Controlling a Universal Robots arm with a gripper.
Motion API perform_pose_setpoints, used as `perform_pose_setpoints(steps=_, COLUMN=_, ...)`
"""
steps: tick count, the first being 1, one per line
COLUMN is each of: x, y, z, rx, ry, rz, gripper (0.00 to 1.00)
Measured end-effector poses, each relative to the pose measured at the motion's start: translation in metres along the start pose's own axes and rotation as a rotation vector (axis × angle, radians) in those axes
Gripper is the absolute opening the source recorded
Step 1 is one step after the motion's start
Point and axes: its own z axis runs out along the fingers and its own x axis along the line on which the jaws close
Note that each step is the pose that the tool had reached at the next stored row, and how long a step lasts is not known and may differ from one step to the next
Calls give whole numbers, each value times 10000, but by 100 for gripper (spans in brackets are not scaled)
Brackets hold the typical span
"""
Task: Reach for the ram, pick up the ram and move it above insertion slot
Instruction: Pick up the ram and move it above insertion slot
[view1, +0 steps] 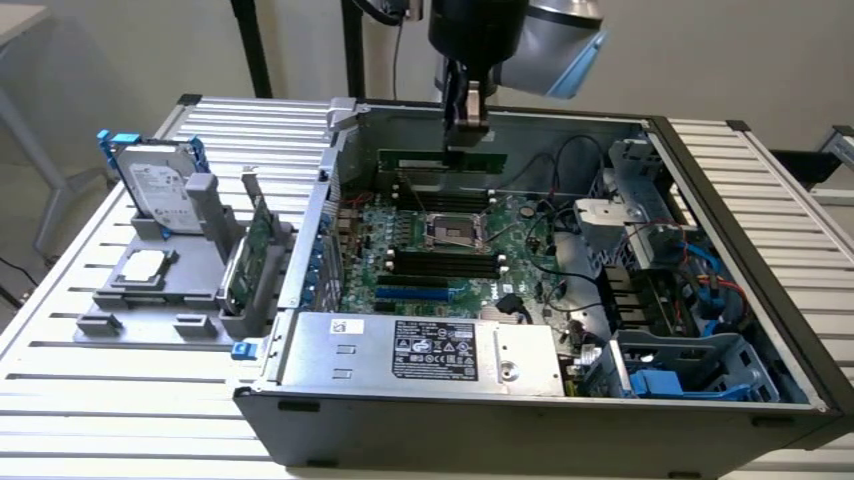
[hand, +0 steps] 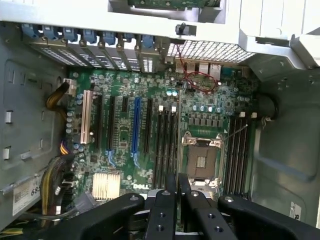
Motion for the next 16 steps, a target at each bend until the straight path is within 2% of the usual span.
perform_pose_setpoints(steps=4, x=-141, y=-42, z=9, rx=-1, ry=17, rz=-1, gripper=14)
perform_pose_setpoints(steps=8, x=-223, y=-66, z=13, rx=0, ry=27, rz=32, gripper=14)
perform_pose_setpoints(steps=16, x=-232, y=-67, z=14, rx=2, ry=26, rz=67, gripper=14)
